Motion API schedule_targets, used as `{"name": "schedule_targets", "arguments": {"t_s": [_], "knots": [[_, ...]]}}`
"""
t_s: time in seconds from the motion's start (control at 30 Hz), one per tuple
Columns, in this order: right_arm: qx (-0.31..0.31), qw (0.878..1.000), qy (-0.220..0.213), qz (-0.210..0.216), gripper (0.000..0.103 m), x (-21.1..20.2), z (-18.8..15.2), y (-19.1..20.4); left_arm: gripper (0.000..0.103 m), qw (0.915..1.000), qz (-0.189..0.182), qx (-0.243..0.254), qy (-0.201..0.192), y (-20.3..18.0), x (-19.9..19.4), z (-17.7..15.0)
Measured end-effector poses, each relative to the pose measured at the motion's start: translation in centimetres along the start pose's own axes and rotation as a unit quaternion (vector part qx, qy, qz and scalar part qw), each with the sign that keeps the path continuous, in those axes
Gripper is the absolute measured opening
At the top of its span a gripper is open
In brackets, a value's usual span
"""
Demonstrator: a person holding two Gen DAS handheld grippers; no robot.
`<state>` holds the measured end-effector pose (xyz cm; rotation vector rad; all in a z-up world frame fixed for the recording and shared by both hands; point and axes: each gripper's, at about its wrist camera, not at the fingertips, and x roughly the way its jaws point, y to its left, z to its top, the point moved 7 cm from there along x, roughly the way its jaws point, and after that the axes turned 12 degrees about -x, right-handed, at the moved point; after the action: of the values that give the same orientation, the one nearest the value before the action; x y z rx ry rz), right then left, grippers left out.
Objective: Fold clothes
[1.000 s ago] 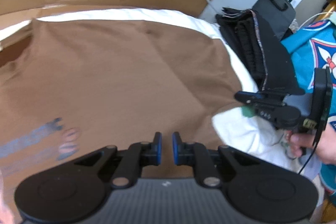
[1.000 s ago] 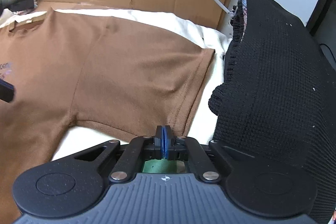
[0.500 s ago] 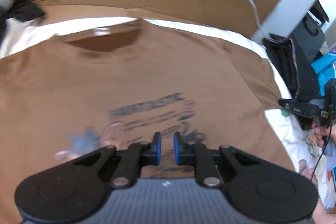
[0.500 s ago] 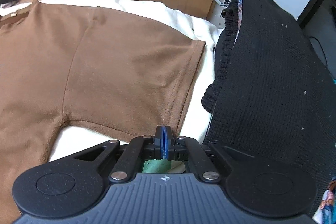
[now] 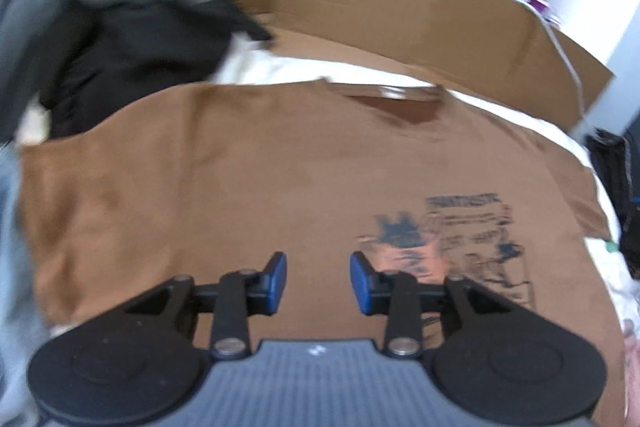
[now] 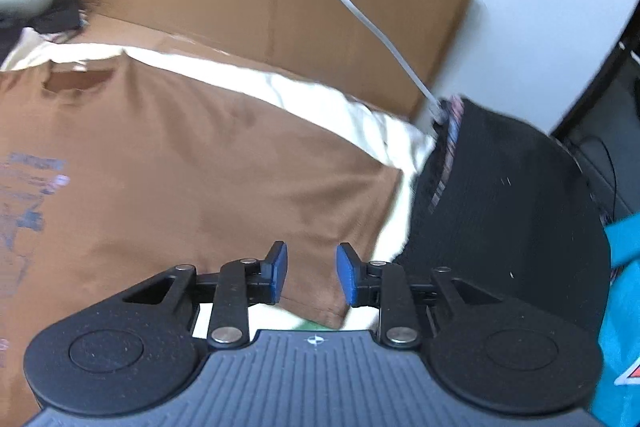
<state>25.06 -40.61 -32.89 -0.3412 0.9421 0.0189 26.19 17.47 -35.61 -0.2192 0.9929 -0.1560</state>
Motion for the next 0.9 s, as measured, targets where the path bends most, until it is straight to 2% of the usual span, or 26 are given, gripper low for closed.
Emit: {"name": "schedule_targets", "arguments": {"t_s": [0.13,0.27,0.4,0.57,0.7,0.77,0.9], "knots": [[0.014,1.0,-0.012,0.02,0.038,-1.1,1.1,2.5,0.036,0.9991,0.027,-0.033,-0.008,4.8,-1.0,-0.7],[0.019,0.999,-0.018,0.044,0.039,-2.0,1.3,5.9,0.036,0.9979,0.033,-0.055,-0.009,7.7,-1.6,-1.6],[-0.027,0.996,-0.025,0.078,0.039,-2.5,0.9,10.3,0.036,0.9967,-0.003,-0.081,0.01,8.8,-1.0,-2.4],[-0.046,0.992,-0.016,0.112,0.039,-2.8,-0.1,14.1,0.04,0.993,-0.042,-0.106,0.029,9.2,0.7,-3.7],[-0.034,0.992,-0.004,0.119,0.039,-3.3,-1.3,15.4,0.042,0.9893,-0.052,-0.13,0.041,9.7,2.5,-4.4],[-0.026,0.993,0.006,0.115,0.039,-3.5,-2.2,15.6,0.047,0.9842,-0.071,-0.158,0.039,10.2,3.0,-4.7],[-0.019,0.993,0.022,0.113,0.039,-3.6,-3.8,16.2,0.048,0.978,-0.099,-0.182,0.026,11.0,3.1,-4.5]]}}
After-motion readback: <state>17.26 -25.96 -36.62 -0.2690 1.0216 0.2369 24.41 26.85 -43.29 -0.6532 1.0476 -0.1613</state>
